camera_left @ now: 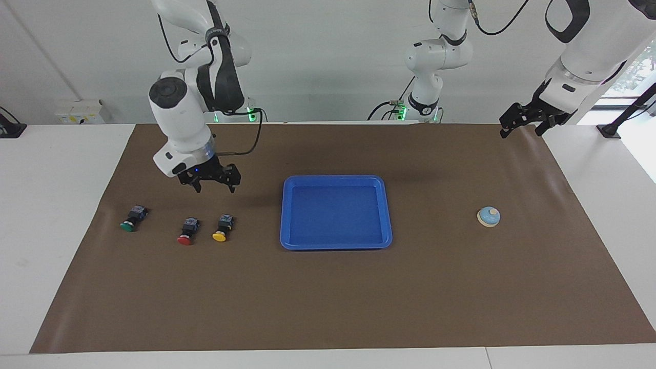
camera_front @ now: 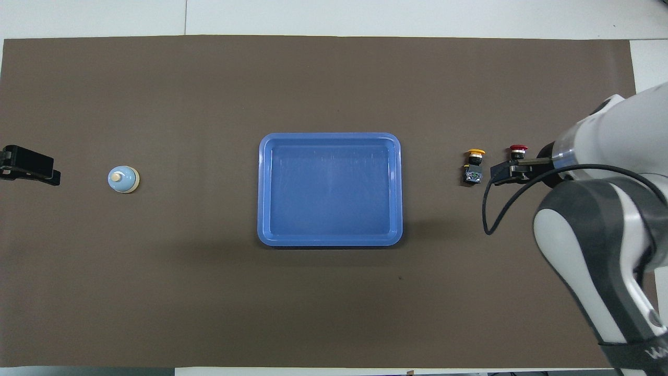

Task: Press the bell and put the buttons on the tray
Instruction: 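Reach the right gripper to the yellow-topped button and grasp it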

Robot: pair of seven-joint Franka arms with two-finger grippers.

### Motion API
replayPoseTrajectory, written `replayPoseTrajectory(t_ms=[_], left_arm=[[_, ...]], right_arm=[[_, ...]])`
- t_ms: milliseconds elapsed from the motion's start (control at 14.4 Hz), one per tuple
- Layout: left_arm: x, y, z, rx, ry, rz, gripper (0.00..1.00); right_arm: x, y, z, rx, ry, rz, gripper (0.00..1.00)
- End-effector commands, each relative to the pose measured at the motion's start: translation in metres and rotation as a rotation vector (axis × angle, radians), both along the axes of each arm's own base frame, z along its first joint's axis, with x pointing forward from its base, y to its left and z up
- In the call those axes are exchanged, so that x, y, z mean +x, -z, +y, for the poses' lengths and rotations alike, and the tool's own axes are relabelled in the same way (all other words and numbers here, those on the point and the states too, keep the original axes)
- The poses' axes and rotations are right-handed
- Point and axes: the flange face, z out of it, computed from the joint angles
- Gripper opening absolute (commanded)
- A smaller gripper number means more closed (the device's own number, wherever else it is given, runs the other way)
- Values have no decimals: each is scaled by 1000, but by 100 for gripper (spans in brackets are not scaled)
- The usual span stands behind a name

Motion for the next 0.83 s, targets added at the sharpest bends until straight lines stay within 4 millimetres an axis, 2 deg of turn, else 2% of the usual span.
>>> replayPoseTrajectory(t_ms=[0, 208, 347, 556, 625, 764], left_arm=[[-7, -1, -2, 0, -9, -3, 100], [-7, -2, -4, 1, -3, -6, 100], [-5, -3, -8, 2, 2, -17, 100], [-5, -4, -19, 6, 5, -21, 100], [-4, -4, -19, 6, 5, -27, 100], [-3, -4, -19, 6, 3, -34, 100]], right_arm=[[-3, 41, -7, 8, 23, -35, 100], [9, 83, -12, 11, 40, -41, 100], [12, 97, -14, 11, 43, -41, 100], [15, 113, -16, 13, 61, -45, 91], [15, 113, -14, 13, 69, -42, 79], [14, 113, -14, 13, 75, -41, 11]])
